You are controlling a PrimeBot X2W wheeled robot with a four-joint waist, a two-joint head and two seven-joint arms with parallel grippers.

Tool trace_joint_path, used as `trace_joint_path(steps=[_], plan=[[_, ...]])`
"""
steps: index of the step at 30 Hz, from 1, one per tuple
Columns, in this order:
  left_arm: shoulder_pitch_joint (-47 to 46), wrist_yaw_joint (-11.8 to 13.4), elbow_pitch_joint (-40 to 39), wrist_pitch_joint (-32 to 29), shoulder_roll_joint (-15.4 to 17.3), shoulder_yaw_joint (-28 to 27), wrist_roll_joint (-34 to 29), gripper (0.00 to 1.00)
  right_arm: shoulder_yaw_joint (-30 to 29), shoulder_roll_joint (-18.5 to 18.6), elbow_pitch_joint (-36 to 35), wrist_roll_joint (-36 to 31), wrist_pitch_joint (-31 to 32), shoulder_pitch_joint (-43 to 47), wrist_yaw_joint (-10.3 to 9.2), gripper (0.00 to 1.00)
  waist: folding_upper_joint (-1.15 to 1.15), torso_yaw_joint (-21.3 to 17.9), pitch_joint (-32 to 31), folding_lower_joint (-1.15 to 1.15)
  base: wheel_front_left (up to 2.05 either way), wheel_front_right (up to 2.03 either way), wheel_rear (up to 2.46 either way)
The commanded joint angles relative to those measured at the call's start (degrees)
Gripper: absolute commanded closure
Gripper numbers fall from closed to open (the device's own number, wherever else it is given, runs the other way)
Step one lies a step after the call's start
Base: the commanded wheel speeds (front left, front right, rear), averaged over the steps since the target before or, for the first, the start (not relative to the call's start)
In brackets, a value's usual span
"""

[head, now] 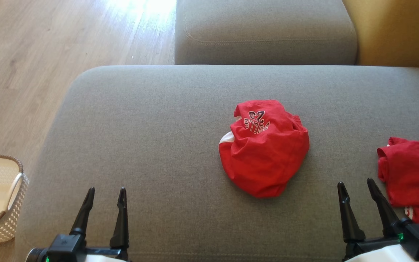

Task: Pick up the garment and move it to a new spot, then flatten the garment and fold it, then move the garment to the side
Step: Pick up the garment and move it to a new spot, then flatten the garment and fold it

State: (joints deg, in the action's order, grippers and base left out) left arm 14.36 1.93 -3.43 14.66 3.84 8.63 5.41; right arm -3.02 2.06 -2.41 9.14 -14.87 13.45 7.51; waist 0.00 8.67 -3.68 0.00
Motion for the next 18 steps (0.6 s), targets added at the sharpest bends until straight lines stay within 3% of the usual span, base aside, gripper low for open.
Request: trace_joint_path(steps=[1, 18], plan=[[-2.19, -0.41, -1.48, 0.33, -0.54, -2.02, -0.47, 0.0, 1.44, 0.82, -1.6, 0.17, -0.13, -2.67, -0.02, 0.0, 0.0, -0.04, 0.03, 0.0, 0.0, 0.0, 0.0], [-2.53, -1.11, 0.12, 0.34, -0.94, -1.7, 0.6, 0.0, 2.27, 0.82, -0.78, 0.28, -0.13, -3.02, -0.02, 0.0, 0.0, 0.29, 0.26, 0.0, 0.0, 0.0, 0.0]])
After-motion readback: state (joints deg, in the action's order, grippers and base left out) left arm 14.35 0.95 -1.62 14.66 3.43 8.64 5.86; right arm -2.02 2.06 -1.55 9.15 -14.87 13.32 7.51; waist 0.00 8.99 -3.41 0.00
